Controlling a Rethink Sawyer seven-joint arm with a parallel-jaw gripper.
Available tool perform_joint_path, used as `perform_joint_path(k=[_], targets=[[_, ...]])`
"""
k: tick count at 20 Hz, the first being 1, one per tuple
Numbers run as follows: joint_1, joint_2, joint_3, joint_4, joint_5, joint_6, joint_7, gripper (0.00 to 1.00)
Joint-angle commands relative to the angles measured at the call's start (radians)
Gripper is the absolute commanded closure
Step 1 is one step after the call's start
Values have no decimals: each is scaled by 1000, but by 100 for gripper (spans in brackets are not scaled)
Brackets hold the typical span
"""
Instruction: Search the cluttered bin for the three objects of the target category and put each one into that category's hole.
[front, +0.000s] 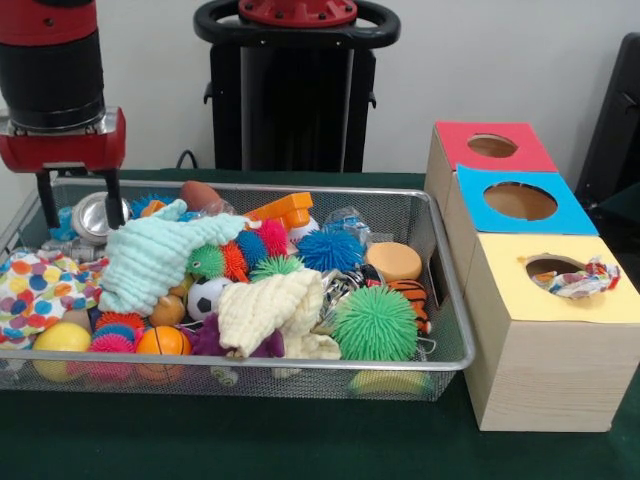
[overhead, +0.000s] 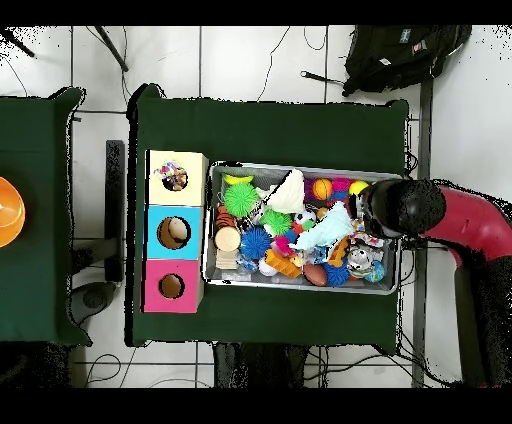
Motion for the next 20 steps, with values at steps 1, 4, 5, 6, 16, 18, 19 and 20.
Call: perform_joint_path(k=[1,4,5,6,16,18,19,20], targets=[[-17,142,82,-124,9,144,-168,0],[-16,188,86,-181,-2,154,-188,0],[-17,199,88,-196,-4,156,-194,0],[-17,210,90,-210,-5,160,-199,0],[-31,239,90,-192,-22,87,-188,0],[-33,236,90,-191,-25,92,-191,0],[-37,235,91,-192,-27,97,-198,0],[-39,239,93,-201,-30,103,-206,0]])
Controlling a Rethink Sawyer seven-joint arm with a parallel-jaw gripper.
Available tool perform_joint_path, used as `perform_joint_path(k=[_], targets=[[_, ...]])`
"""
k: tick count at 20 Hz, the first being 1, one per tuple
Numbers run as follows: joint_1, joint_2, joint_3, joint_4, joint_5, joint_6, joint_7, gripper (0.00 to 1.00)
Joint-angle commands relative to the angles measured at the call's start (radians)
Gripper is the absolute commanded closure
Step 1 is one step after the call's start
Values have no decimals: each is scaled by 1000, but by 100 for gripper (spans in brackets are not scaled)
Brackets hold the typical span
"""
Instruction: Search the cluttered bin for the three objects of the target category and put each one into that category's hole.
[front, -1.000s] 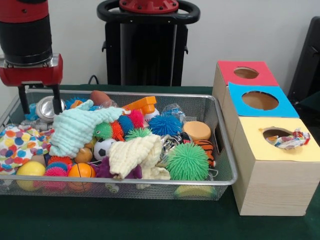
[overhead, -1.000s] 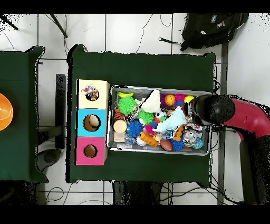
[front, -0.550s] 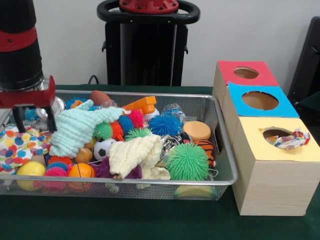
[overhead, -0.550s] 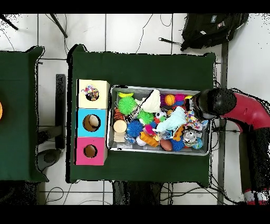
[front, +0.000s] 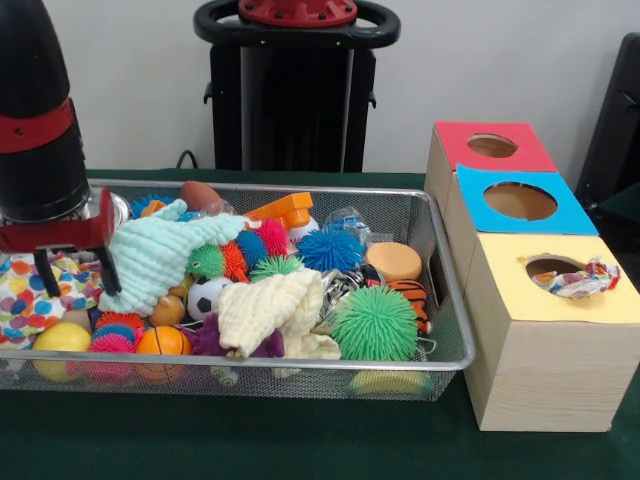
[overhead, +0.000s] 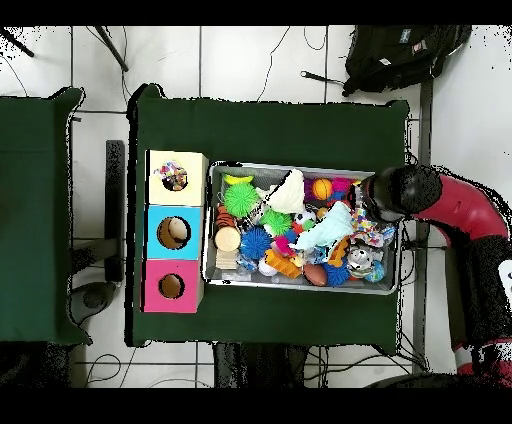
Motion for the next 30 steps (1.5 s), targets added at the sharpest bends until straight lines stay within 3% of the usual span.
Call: perform_joint_path(k=[1,4,12,20,30], targets=[[-23,45,72,-34,-31,50,-217,0],[-22,75,77,-79,-44,79,-256,0],[-33,79,70,-87,-75,66,-282,0],[-35,-33,7,9,-121,42,-202,0],[-55,-126,13,139,-116,27,-168,0]])
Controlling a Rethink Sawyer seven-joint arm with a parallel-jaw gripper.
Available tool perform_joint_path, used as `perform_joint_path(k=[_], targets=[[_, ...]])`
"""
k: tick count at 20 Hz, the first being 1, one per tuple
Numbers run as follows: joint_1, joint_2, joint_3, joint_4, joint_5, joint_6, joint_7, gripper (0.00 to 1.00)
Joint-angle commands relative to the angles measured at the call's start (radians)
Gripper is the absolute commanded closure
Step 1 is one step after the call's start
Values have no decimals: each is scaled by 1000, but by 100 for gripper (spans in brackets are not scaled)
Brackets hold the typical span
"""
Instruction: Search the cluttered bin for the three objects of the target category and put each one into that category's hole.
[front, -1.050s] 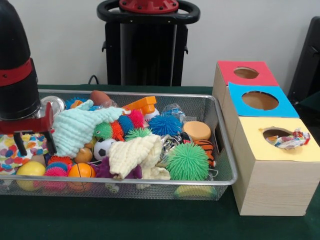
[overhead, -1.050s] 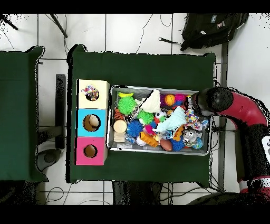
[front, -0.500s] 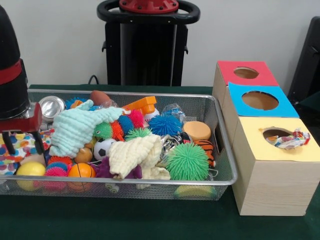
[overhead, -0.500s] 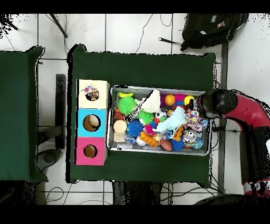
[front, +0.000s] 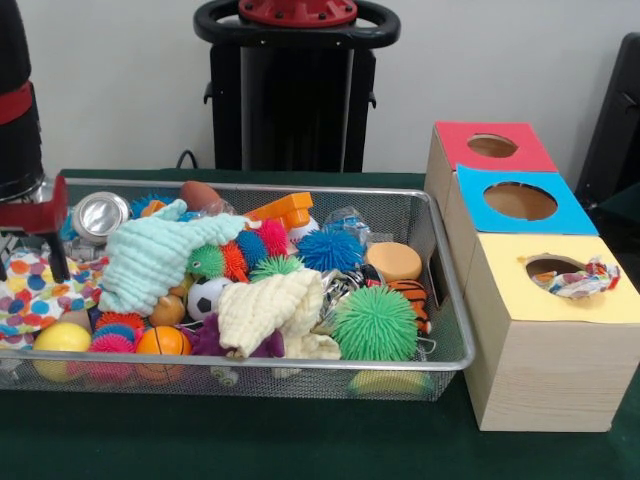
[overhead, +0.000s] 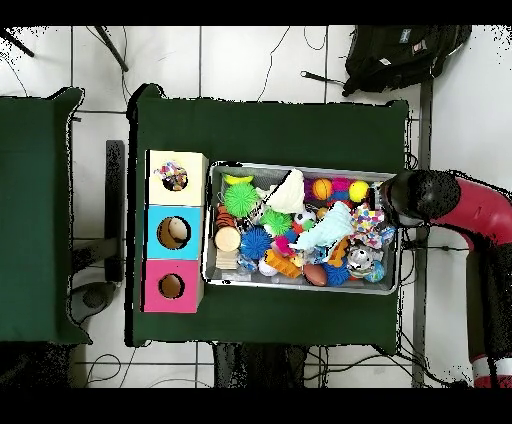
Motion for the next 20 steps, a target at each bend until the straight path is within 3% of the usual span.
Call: perform_joint_path(k=[1,20], targets=[[-17,-72,12,135,-33,32,-164,0],[-18,-22,25,138,-61,-30,-145,0]])
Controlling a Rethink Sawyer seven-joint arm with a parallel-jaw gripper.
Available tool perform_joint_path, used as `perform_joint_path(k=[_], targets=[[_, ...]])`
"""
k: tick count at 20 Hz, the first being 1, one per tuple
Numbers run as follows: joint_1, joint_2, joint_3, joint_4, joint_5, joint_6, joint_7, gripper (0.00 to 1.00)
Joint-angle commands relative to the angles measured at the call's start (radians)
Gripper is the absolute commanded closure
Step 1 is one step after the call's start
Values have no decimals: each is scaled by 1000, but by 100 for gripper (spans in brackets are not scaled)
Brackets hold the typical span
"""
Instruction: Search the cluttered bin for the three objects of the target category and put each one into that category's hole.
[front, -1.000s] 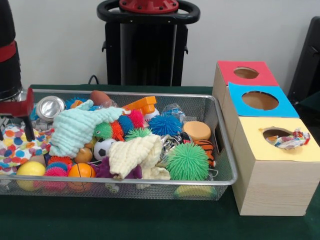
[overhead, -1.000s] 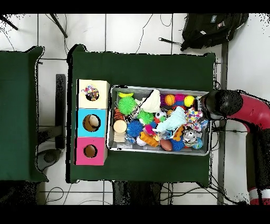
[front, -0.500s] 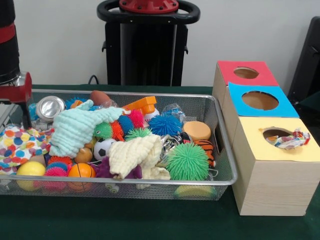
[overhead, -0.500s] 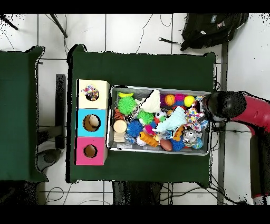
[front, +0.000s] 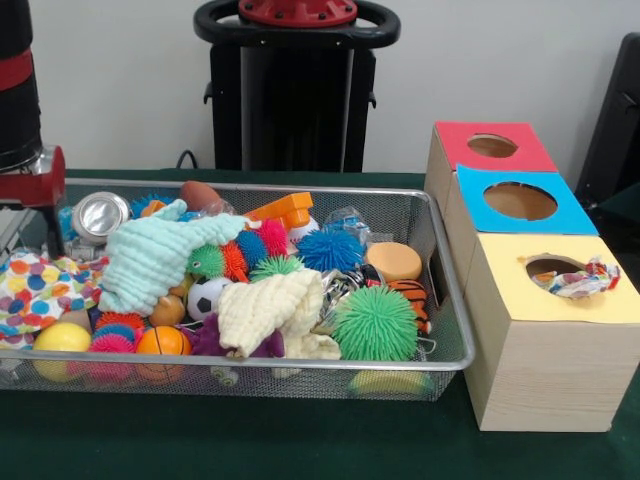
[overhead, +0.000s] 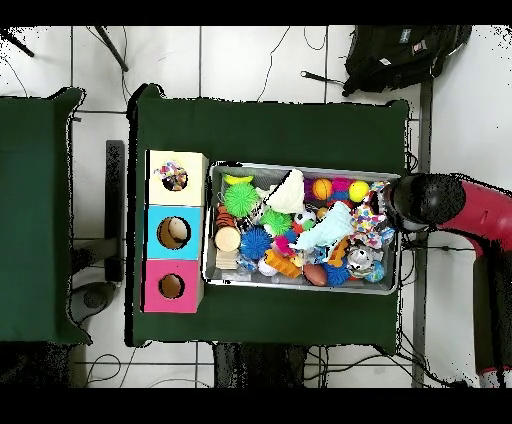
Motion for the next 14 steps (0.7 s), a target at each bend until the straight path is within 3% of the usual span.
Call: perform_joint_path(k=[1,14], targets=[[-14,36,24,88,-51,-31,-144,0],[-42,154,53,24,-63,-79,-173,0]])
